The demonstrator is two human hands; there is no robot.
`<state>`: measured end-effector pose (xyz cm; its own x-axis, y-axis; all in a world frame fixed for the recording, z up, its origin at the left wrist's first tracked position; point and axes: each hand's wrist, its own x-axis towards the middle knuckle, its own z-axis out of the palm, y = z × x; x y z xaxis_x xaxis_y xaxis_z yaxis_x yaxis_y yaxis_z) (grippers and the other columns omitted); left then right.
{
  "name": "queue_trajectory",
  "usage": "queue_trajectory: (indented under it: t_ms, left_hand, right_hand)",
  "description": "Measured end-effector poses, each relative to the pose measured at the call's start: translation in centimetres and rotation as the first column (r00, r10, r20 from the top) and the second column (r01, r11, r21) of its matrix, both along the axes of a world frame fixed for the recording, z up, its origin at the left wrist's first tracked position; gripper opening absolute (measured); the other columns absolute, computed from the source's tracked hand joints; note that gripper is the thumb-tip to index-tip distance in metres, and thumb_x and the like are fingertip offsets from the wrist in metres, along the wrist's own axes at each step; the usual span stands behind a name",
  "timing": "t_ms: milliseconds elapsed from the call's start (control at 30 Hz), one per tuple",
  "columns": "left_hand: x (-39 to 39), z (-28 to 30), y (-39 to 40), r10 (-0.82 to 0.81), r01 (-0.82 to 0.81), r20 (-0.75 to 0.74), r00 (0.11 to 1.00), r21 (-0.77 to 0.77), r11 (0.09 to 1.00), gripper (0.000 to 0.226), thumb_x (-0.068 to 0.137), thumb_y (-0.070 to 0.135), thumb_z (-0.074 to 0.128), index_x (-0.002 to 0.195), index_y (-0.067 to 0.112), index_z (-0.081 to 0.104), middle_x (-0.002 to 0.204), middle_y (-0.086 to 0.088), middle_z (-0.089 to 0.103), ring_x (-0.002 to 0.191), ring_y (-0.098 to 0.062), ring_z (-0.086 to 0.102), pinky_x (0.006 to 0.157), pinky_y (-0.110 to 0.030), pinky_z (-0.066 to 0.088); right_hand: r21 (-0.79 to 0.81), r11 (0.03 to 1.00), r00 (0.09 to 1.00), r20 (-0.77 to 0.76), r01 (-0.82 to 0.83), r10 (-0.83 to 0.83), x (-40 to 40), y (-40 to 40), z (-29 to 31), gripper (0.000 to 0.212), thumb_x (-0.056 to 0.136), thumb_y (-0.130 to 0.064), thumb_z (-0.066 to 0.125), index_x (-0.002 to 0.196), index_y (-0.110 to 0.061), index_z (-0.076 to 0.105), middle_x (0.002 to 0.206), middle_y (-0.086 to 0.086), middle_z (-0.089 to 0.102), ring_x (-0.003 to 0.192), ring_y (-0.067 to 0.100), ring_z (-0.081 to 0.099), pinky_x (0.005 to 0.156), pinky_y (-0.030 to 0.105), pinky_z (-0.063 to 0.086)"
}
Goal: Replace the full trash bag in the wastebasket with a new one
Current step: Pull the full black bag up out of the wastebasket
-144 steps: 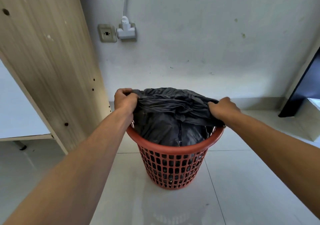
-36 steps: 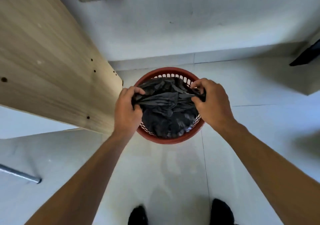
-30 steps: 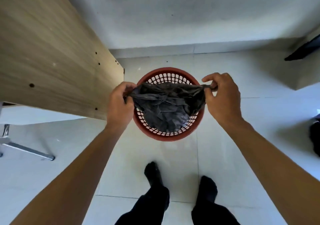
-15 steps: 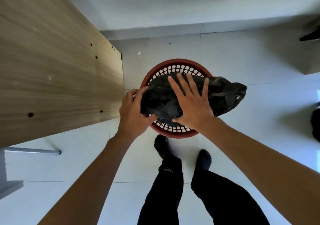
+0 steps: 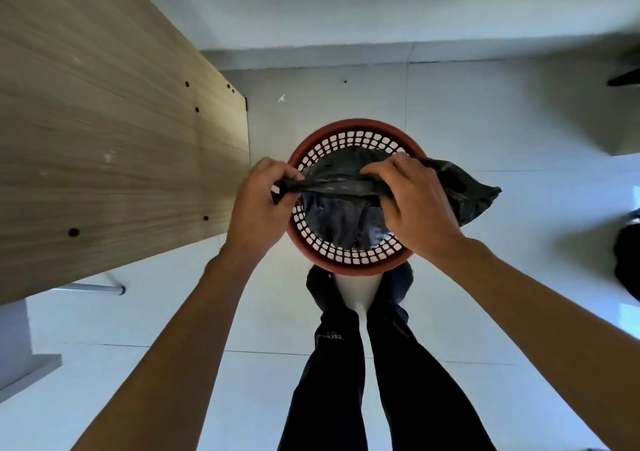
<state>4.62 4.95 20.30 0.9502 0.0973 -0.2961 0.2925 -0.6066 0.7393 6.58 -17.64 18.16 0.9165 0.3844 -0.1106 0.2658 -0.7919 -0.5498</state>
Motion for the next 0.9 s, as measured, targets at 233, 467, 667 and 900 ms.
queue_trajectory:
  t_ms: [233, 467, 667, 900]
  left_hand:
    - [0.9, 2.0, 0.6, -0.055, 0.06, 0.08, 0.995, -0.066, 0.996, 0.025, 0.079, -0.013, 0.054, 0.086, 0.009, 0.064, 0.088, 0.0, 0.063, 0.085, -0.015, 0.062, 0.072, -0.024, 0.05]
    - [0.0, 2.9, 1.0, 0.058, -0.051, 0.057, 0.997, -0.118, 0.992, 0.011, 0.087, 0.0, 0.062, 0.092, 0.009, 0.061, 0.087, 0.006, 0.062, 0.077, -0.013, 0.06, 0.068, -0.026, 0.054]
    - [0.6, 2.4, 0.3, 0.006, -0.004, 0.096, 0.995, -0.02, 1.0, 0.026, 0.084, 0.033, 0.065, 0.103, 0.016, 0.058, 0.103, 0.004, 0.056, 0.099, -0.018, 0.055, 0.087, -0.042, 0.051]
    - [2.4, 1.2, -1.7, -0.147, 0.178, -0.157, 0.977, 0.204, 0.963, 0.084, 0.074, 0.013, 0.08, 0.143, 0.024, 0.033, 0.137, -0.007, 0.045, 0.127, -0.027, 0.046, 0.1, -0.053, 0.045]
  right_hand:
    - [-0.142, 0.976, 0.969, -0.208, -0.162, 0.13, 0.4, 2.7, 2.0, 0.124, 0.059, -0.073, 0.072, 0.154, -0.023, 0.011, 0.15, 0.003, 0.033, 0.14, 0.025, 0.029, 0.117, 0.059, 0.015]
    - [-0.009, 0.993, 0.993, -0.003, 0.116, -0.116, 1.9, 2.3, 2.6, 0.028, 0.088, -0.01, 0.058, 0.111, -0.024, 0.065, 0.103, -0.007, 0.072, 0.095, 0.014, 0.066, 0.112, 0.049, 0.033]
    - [0.135, 0.979, 0.987, 0.024, 0.154, -0.159, 0.6, 0.7, 3.3, 0.026, 0.094, -0.008, 0.05, 0.115, -0.015, 0.064, 0.107, -0.001, 0.071, 0.099, 0.01, 0.059, 0.103, 0.048, 0.043]
    - [-0.067, 0.998, 0.977, -0.21, 0.009, -0.023, -1.7, 1.4, 1.6, 0.088, 0.074, -0.051, 0.073, 0.145, -0.022, 0.031, 0.131, 0.001, 0.057, 0.125, 0.022, 0.05, 0.116, 0.052, 0.023]
